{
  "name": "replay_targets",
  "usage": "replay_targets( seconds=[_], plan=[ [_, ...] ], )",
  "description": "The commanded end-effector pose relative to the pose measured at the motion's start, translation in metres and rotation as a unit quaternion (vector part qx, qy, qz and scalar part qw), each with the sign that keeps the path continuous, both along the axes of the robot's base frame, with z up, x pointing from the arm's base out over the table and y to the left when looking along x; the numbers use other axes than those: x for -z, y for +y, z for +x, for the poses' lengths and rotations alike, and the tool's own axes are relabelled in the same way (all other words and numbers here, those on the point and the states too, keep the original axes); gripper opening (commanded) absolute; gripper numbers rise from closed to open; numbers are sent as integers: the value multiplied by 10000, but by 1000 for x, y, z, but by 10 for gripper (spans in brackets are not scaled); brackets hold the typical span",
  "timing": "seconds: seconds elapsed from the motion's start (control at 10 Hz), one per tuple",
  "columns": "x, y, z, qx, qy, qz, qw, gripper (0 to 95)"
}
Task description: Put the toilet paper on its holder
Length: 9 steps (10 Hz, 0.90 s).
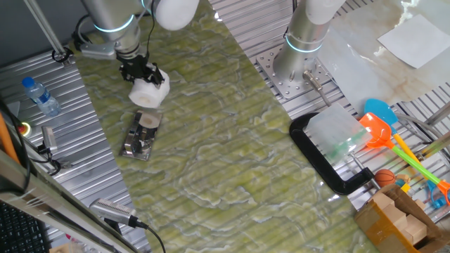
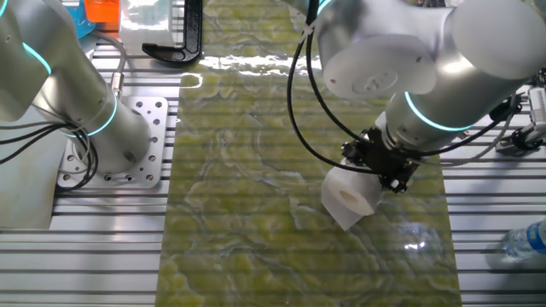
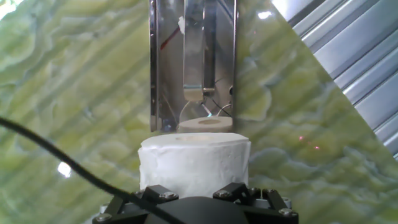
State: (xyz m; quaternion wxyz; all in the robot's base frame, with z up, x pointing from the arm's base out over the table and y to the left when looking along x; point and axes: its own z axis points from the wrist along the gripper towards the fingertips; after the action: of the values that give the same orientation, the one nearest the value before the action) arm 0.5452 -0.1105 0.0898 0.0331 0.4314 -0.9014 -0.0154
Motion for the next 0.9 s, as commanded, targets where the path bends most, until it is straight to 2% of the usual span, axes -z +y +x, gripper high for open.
replay_targets(
  seconds=[0.1,0.6,0.9],
  plan=[
    [2,5,3,103,-9,-6,9999,0],
    [4,21,17,320,-22,-8,9995,0],
    [4,25,18,376,-32,55,9993,0]
  ],
)
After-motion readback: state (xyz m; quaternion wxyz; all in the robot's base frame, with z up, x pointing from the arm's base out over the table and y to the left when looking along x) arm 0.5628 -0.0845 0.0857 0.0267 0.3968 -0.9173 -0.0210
